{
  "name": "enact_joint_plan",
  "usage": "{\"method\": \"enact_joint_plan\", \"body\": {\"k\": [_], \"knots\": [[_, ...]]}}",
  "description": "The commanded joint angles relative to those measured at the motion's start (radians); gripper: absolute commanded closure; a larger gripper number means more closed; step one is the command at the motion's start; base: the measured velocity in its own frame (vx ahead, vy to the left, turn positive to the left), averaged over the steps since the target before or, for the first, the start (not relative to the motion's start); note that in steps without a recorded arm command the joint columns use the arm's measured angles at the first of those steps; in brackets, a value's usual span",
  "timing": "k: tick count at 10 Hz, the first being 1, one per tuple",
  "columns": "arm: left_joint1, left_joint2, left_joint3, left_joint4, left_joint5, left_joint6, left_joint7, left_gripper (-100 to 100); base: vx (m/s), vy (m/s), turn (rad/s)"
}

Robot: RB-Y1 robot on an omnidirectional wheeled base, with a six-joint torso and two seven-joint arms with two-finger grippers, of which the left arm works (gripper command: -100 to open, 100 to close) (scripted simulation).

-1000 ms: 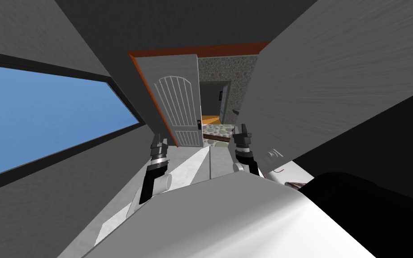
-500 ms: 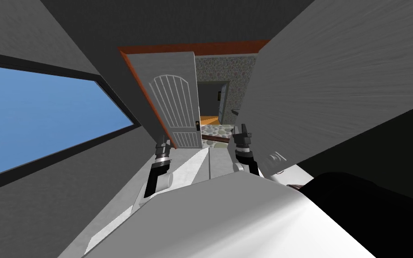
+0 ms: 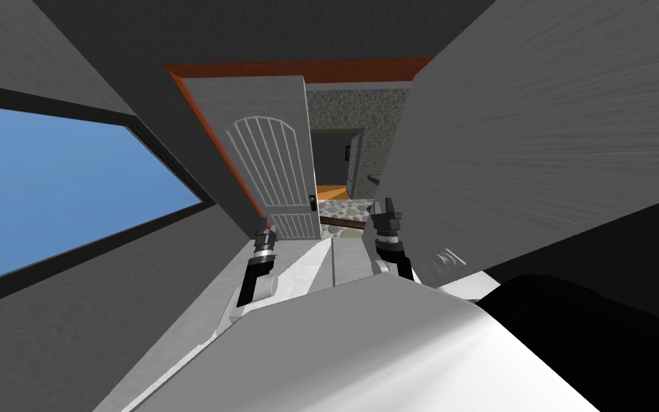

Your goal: Pull the door open

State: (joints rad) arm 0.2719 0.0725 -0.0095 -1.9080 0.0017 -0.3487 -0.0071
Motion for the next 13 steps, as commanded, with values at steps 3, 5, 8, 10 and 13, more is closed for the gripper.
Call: {"method": "enact_joint_plan", "body": {"k": [3,5,8,10,13], "knots": [[-0.043,0.013,-0.004,0.089,0.006,0.004,0.012,-100,0.1,-0.033,-0.05],[-0.066,0.02,-0.006,0.136,0.01,0.007,0.019,-100,0.098,-0.029,-0.053],[-0.1,0.031,-0.009,0.207,0.016,0.011,0.03,-100,0.106,-0.027,-0.055],[-0.123,0.037,-0.011,0.254,0.02,0.015,0.037,-100,0.106,-0.017,-0.055],[-0.156,0.046,-0.014,0.324,0.026,0.019,0.048,-100,0.099,-0.026,-0.051]]}}
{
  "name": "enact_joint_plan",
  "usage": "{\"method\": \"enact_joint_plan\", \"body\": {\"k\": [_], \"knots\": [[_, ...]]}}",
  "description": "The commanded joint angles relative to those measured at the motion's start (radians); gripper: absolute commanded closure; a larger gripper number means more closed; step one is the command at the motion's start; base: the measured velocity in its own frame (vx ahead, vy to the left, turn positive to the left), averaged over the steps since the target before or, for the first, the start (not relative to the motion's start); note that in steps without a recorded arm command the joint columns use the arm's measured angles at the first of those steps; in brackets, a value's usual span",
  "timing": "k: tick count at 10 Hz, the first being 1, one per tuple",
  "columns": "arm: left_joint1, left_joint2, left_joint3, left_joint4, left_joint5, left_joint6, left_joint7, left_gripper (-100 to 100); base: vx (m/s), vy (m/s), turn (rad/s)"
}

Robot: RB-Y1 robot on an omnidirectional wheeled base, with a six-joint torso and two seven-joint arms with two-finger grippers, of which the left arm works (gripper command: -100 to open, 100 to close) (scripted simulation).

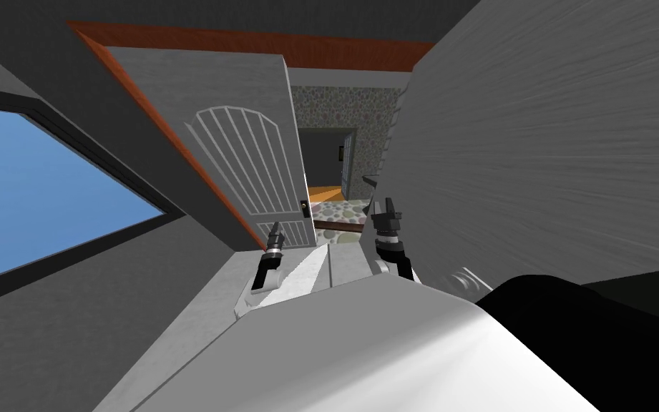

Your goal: Pull the door open

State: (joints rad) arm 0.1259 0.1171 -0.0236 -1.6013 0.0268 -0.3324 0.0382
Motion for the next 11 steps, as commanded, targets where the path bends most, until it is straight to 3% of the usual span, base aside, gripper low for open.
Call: {"method": "enact_joint_plan", "body": {"k": [1,11], "knots": [[-0.021,0.004,-0.001,0.04,0.003,0.004,0.006,-100,0.102,-0.018,-0.059],[-0.126,0.025,-0.01,0.257,0.022,0.018,0.039,-100,0.114,-0.016,-0.05]]}}
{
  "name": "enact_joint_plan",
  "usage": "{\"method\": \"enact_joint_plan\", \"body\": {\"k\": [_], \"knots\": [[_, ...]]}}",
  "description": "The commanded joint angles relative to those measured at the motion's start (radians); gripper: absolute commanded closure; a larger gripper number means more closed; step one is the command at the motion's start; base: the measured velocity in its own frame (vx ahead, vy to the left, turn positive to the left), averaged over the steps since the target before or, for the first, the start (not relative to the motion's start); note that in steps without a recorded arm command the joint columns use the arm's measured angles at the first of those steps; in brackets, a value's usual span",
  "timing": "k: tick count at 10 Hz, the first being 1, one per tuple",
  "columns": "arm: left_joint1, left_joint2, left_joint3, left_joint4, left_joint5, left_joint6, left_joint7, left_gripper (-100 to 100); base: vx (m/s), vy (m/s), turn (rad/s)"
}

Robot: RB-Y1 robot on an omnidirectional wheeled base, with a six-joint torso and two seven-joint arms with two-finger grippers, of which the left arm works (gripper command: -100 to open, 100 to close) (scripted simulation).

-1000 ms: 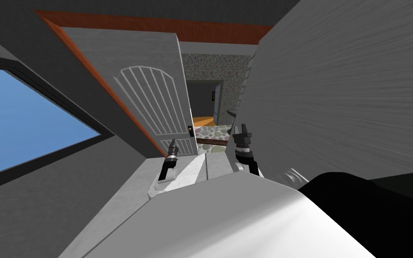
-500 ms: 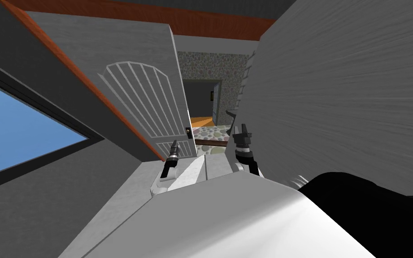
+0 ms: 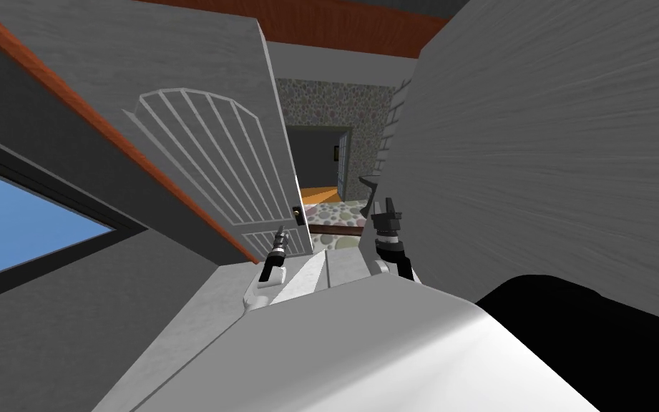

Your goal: Pull the door open

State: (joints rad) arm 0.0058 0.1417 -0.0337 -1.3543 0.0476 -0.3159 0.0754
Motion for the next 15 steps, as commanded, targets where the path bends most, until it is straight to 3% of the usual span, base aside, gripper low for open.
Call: {"method": "enact_joint_plan", "body": {"k": [1,5,7,8,9,10,13,15], "knots": [[-0.021,0.003,-0.002,0.042,0.003,0.004,0.006,-100,0.133,-0.009,-0.062],[-0.066,0.01,-0.005,0.135,0.011,0.01,0.02,-100,0.166,-0.003,-0.057],[-0.066,0.009,-0.005,0.131,0.011,0.014,0.019,-100,0.085,0.003,-0.013],[-0.067,0.041,0.013,0.152,0.024,0.004,0.04,-100,0.139,-0.019,-0.187],[-0.067,0.041,0.013,0.152,0.024,0.004,0.04,-100,0.141,-0.045,-0.108],[-0.068,0.065,0.026,0.166,0.033,-0.003,0.054,-100,0.144,-0.087,-0.133],[-0.068,0.104,0.047,0.19,0.049,-0.015,0.078,-100,0.12,-0.061,-0.111],[-0.069,0.15,0.073,0.218,0.067,-0.029,0.106,-100,0.157,-0.05,-0.181]]}}
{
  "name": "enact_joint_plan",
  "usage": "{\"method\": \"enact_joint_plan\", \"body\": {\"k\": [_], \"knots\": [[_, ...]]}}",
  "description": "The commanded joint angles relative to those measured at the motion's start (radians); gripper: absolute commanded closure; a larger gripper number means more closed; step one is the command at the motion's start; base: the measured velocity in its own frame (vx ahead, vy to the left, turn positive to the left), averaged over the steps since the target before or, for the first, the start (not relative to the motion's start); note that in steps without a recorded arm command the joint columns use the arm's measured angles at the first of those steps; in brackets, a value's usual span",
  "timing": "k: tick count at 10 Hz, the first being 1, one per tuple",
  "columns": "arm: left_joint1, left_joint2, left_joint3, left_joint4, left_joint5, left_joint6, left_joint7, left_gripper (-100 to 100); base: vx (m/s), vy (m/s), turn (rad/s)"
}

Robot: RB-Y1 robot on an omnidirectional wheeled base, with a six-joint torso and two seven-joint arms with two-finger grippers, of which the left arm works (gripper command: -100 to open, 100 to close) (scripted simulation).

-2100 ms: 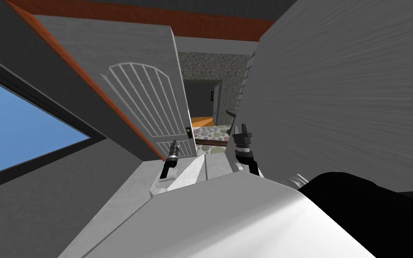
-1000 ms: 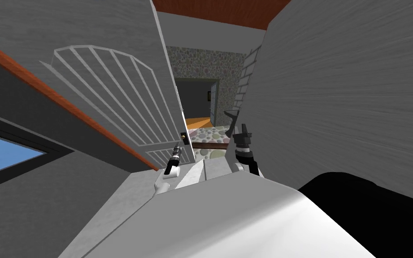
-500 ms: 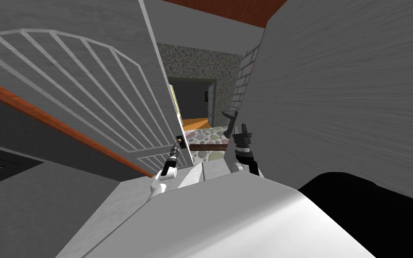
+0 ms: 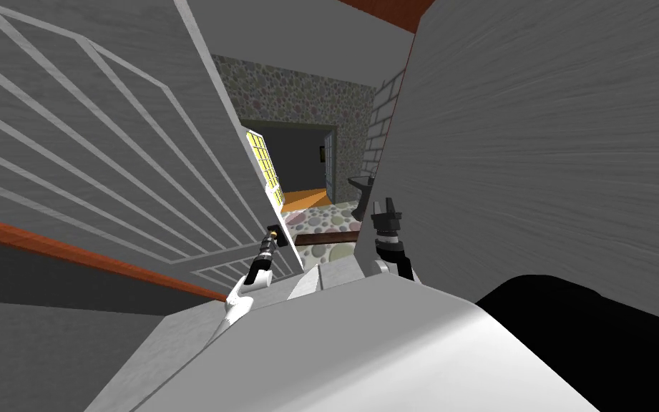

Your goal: Pull the door open

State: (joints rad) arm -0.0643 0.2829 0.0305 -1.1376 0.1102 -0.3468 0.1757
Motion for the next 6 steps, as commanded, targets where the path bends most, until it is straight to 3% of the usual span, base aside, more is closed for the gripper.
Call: {"method": "enact_joint_plan", "body": {"k": [1,2,3,6], "knots": [[0.001,0.024,0.017,0.01,0.01,-0.003,0.014,-100,0.21,-0.036,-0.135],[-0.005,0.018,0.009,0.022,0.007,-0.01,0.011,-100,0.096,-0.011,-0.017],[-0.005,0.018,0.009,0.022,0.007,-0.01,0.011,100,-0.015,0.002,0.02],[-0.005,0.018,0.009,0.022,0.007,-0.01,0.011,100,-0.027,0.004,-0.005]]}}
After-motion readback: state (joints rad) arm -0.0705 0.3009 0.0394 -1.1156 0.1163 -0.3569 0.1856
